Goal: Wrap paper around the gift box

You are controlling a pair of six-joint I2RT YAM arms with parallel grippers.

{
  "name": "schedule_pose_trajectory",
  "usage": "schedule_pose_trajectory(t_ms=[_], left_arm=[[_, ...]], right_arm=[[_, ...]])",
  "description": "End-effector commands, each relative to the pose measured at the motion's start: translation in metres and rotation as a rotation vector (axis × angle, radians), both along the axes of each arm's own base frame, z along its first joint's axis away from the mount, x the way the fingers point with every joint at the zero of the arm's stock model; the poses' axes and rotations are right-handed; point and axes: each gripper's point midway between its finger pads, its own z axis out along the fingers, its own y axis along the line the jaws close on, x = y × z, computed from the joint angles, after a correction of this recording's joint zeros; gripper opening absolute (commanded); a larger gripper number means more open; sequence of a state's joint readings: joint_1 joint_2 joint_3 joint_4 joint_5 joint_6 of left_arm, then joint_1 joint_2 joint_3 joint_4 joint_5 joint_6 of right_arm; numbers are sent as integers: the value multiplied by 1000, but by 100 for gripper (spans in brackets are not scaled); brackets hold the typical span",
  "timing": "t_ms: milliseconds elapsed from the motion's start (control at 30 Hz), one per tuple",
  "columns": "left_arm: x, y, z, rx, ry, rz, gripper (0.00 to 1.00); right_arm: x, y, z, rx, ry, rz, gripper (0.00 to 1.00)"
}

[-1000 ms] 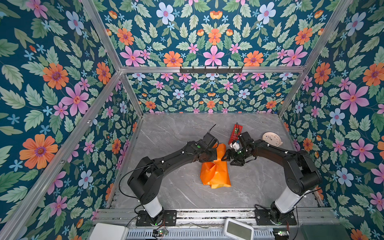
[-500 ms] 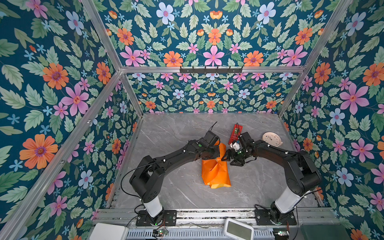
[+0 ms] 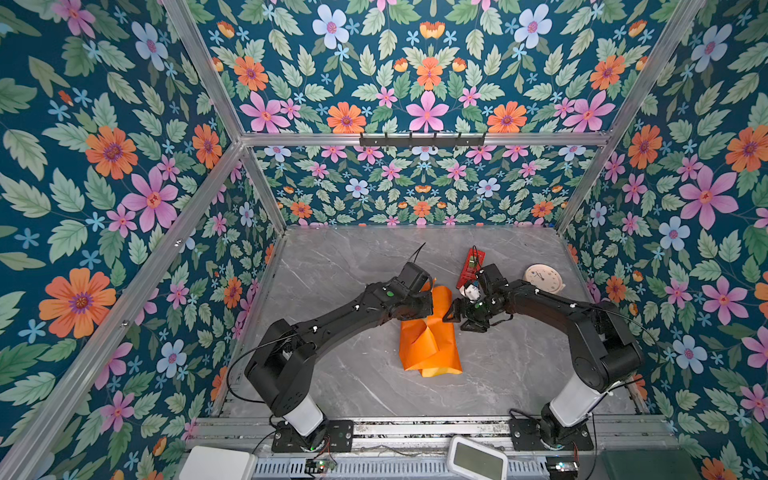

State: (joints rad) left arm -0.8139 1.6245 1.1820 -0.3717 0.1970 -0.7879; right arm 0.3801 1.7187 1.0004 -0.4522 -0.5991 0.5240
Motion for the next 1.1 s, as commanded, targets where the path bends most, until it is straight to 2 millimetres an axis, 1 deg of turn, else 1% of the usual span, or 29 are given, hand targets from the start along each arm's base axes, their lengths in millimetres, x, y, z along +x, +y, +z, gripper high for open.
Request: schedule_pose_trajectory(t_ms=[0,267,600,667,900,1067], left_arm=[[0,-18,3,-83,15,-28,4],[1,-27,-15,-65,60,-50,4],[7,-35,-23,-94,49,-60,2],[9,-38,-23,-115,45,-58,1],[17,-48,-11,-214,-9,-51,0],[17,-48,-15,-251,-8,-40,0]], right_arm=[[-17,-39,-33,-248,73,-48,78],[-17,-39,-31,-245,70,-48,78],[-19,-37,-32,-228,73,-65,78],[-19,-37,-32,-222,76,-68,78],[-21,-36,-34,-216,80,-76,78],[-23,-37,-36,-215,87,-79,78]])
